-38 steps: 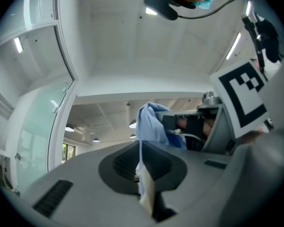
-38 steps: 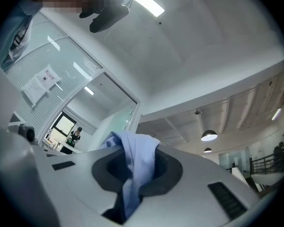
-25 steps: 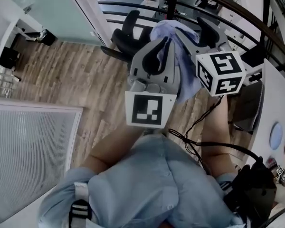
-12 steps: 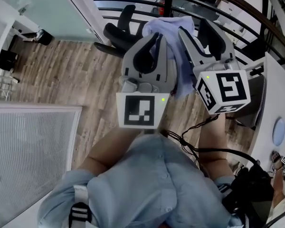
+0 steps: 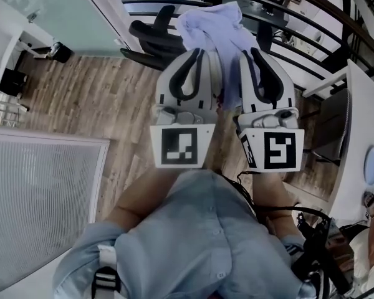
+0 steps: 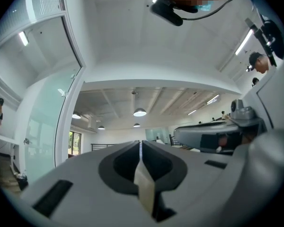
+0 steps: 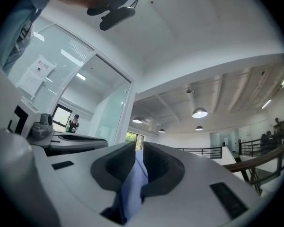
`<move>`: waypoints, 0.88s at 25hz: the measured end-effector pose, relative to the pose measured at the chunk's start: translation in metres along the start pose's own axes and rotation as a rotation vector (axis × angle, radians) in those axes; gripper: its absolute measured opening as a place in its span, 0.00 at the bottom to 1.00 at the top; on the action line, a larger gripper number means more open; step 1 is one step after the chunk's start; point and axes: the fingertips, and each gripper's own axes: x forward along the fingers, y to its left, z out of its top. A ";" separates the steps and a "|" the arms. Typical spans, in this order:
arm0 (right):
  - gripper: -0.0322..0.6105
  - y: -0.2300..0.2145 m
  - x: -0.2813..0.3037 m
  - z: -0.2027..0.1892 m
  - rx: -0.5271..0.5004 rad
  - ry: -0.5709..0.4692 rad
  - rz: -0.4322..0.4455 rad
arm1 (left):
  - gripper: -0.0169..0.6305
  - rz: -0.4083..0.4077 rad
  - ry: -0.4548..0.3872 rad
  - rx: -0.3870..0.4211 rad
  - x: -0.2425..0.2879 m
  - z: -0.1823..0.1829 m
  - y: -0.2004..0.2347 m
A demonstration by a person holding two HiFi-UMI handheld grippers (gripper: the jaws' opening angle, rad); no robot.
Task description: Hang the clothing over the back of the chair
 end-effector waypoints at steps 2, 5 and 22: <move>0.13 0.003 -0.013 0.002 -0.002 -0.017 -0.008 | 0.06 0.005 -0.011 0.007 -0.007 0.002 -0.006; 0.11 0.007 -0.028 0.007 0.001 -0.031 -0.004 | 0.06 0.008 -0.014 0.002 -0.019 0.005 -0.017; 0.07 0.009 -0.080 0.037 0.008 -0.074 0.002 | 0.06 -0.008 -0.051 0.031 -0.058 0.037 -0.063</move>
